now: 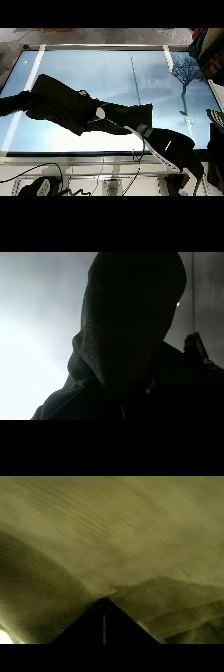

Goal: Fold the clothes and pants, and hang the long-sleeved shirts on hangers.

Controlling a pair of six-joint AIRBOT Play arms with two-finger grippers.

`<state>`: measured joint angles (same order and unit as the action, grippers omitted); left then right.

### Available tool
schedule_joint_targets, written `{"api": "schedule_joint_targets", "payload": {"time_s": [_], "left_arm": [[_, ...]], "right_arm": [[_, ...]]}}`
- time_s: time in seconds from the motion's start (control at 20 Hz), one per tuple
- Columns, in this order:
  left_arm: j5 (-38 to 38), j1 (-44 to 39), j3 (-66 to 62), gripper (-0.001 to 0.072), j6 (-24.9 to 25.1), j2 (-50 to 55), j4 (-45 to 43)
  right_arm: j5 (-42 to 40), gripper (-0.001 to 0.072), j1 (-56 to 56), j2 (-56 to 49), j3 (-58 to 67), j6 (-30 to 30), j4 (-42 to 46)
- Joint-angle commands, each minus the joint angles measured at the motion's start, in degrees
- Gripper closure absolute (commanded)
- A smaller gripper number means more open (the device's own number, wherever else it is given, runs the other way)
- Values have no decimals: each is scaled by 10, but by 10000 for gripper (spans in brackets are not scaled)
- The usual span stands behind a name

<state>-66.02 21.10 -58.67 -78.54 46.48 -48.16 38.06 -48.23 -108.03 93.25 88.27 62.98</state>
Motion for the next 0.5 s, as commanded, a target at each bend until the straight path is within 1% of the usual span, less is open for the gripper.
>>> {"api": "schedule_joint_targets", "payload": {"time_s": [0.0, 0.15, 0.2, 0.25, 0.3, 0.35, 0.45], "left_arm": [[0, -4, 0, 689, -3, 3, 70], [5, -53, 0, 690, -3, 17, 80], [10, -82, 0, 690, -3, 25, 80], [24, -120, 0, 690, -3, 34, 80], [49, -165, 0, 690, -3, 44, 80], [80, -210, 0, 690, -3, 56, 81], [160, -311, 0, 690, -4, 83, 97]], "right_arm": [[-1, 674, 6, -3, 0, 11, 40], [138, 673, 79, 15, 0, 8, 89], [177, 673, 107, 27, 0, -4, 98], [217, 673, 139, 43, 0, -34, 100], [254, 673, 170, 63, 0, -60, 103], [285, 673, 201, 86, 0, -71, 113], [331, 673, 268, 140, 0, -75, 145]]}}
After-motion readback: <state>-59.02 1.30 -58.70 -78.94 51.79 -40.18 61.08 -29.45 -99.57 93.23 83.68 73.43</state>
